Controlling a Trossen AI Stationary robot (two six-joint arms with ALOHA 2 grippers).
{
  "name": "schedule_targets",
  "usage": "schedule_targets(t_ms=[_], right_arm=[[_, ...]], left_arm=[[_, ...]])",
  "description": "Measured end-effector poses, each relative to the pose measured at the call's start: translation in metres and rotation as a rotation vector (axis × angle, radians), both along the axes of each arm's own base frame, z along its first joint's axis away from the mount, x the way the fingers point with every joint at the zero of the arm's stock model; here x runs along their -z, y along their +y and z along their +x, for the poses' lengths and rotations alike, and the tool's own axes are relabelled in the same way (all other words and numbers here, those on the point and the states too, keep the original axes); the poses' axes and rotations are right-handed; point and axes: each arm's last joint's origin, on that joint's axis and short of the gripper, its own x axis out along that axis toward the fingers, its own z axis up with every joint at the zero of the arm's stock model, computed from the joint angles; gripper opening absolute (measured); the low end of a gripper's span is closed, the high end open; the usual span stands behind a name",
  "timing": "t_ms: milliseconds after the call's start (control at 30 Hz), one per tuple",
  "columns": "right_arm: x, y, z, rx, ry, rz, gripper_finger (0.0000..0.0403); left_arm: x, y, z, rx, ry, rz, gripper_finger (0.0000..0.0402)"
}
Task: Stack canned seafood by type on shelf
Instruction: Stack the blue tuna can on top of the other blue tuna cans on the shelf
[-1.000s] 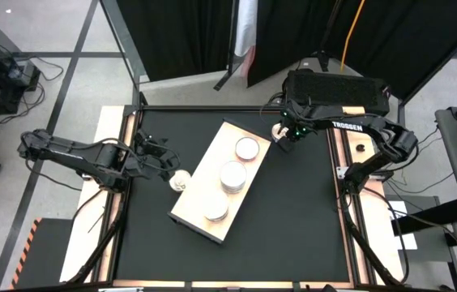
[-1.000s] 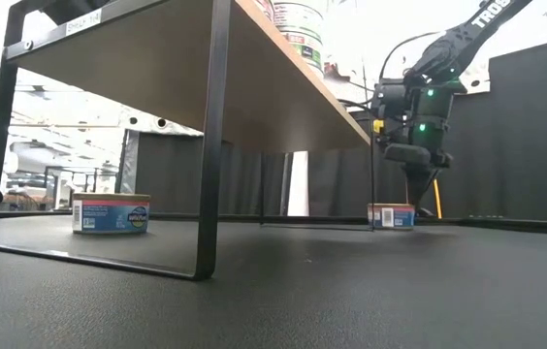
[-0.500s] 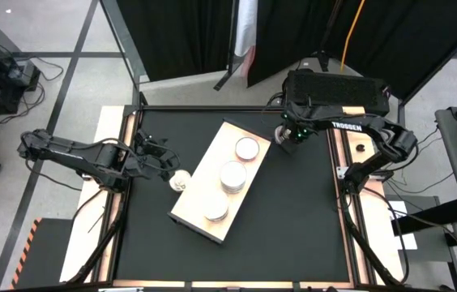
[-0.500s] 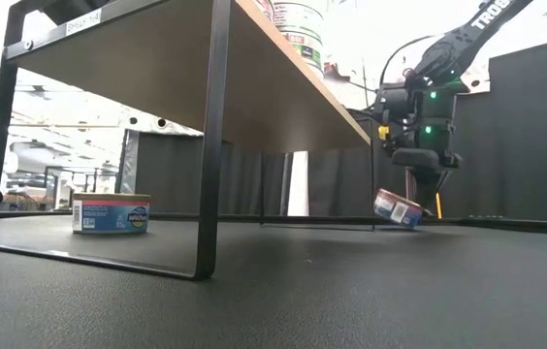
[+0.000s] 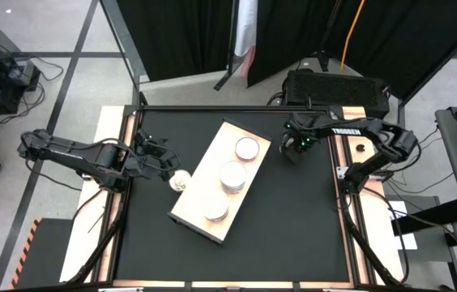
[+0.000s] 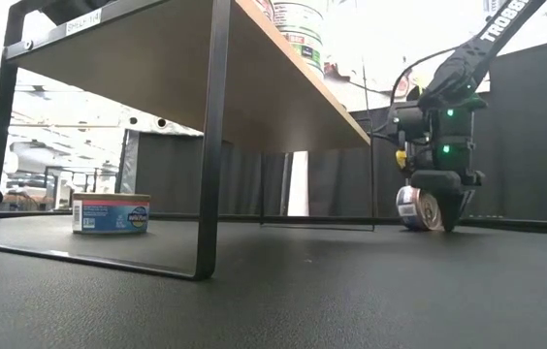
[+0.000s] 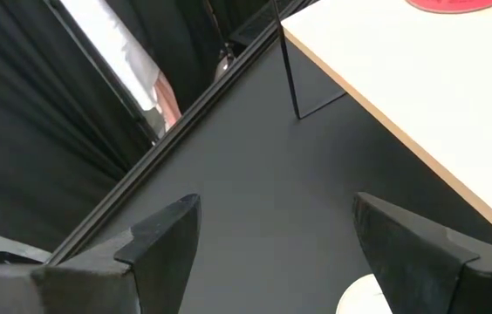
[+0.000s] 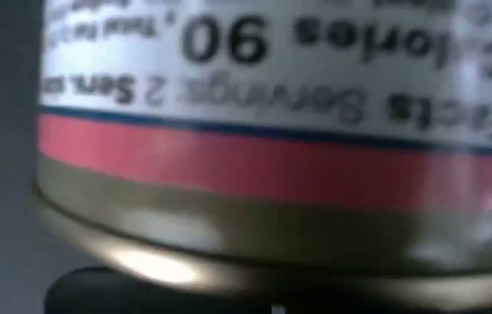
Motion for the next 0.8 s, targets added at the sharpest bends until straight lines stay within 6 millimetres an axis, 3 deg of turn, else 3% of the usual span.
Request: schedule_targets(t_ms=[167,433,633,800], right_arm=[[-0.006,0.008,-0.005,-0.010,0.017,0.020,0.0000],[-0.052,0.025,-0.010,-0.076,-0.156,-0.048,0.0011],[-0.103,0.029,-0.005,-0.233,-0.259,-0.142,0.0072],[-0.137,0.025,0.012,-0.565,-0.157,-0.214,0.0148]], left_arm=[[0.000,0.000,0.000,0.001,0.000,-0.003,0.0299],[0.000,-0.001,0.000,0.013,0.003,-0.018,0.0299],[0.000,-0.001,0.000,0.013,0.003,-0.018,0.0299],[0.000,0.000,0.000,0.012,0.001,-0.018,0.0299]])
